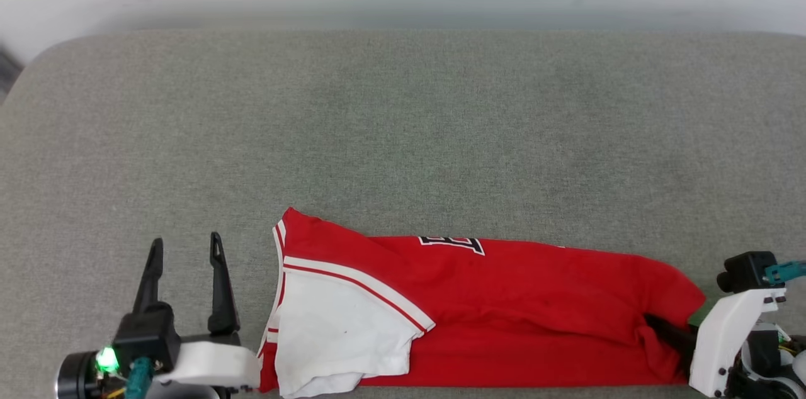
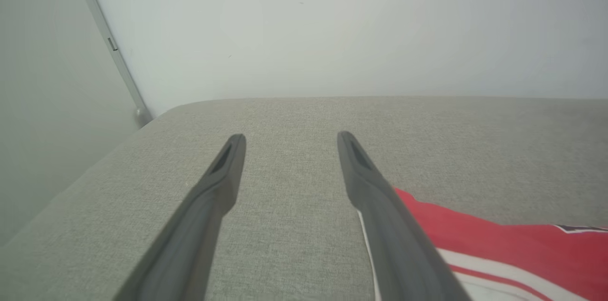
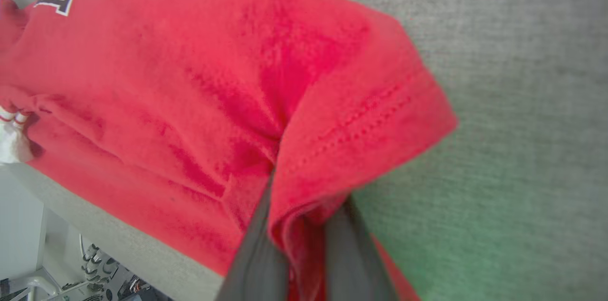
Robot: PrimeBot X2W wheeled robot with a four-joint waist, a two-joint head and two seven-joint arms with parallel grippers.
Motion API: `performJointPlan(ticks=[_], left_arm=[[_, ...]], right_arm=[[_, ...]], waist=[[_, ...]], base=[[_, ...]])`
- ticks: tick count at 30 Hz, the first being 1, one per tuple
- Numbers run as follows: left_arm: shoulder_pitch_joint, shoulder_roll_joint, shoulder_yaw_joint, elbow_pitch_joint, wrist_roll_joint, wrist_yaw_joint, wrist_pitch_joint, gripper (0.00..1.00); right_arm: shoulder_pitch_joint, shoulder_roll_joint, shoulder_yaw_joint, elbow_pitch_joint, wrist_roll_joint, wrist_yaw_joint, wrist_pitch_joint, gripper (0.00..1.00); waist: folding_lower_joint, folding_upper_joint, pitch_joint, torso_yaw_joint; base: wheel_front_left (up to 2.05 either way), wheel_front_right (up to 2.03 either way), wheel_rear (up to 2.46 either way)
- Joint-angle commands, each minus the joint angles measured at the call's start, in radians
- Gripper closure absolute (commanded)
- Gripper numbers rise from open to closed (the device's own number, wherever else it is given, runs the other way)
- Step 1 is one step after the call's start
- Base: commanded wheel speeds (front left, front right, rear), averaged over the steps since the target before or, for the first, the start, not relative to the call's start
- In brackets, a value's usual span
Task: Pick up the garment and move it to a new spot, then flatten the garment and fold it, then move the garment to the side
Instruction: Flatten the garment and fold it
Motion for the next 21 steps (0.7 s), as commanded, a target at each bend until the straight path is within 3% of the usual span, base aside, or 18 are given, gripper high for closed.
performJointPlan(ticks=[1, 9, 16, 19, 21], left_arm=[[0.021, -0.011, 0.008, -0.003, 0.023, -0.011, -0.005, 0.0], [0.082, -0.091, 0.063, -0.021, 0.106, -0.072, -0.005, 0.0], [0.115, -0.124, 0.104, -0.013, 0.144, -0.117, -0.005, 0.0], [0.118, -0.13, 0.117, -0.016, 0.158, -0.135, -0.005, 0.0], [0.134, -0.141, 0.128, -0.013, 0.171, -0.154, -0.005, 0.0]], right_arm=[[0.012, 0.013, 0.019, 0.008, -0.003, -0.001, 0.007, 1.0], [-0.011, -0.104, -0.06, 0.015, 0.003, -0.001, -0.016, 1.0], [0.014, -0.191, -0.103, 0.073, -0.034, -0.001, 0.026, 1.0], [0.017, -0.213, -0.08, 0.027, -0.045, -0.001, 0.071, 1.0], [0.019, -0.22, -0.055, -0.105, -0.028, -0.001, 0.118, 1.0]], waist=[[0.0001, -0.0001, -0.01, -0.002], [0.0001, -0.0001, -0.055, -0.007], [0.0001, -0.0001, -0.084, -0.006], [0.0001, -0.0001, -0.091, -0.007], [0.0001, -0.0001, -0.098, -0.007]], base=[[0.0, 0.0, 0.0], [0.0, 0.0, 0.0], [0.0, 0.0, 0.0], [0.0, 0.0, 0.0], [0.0, 0.0, 0.0]])
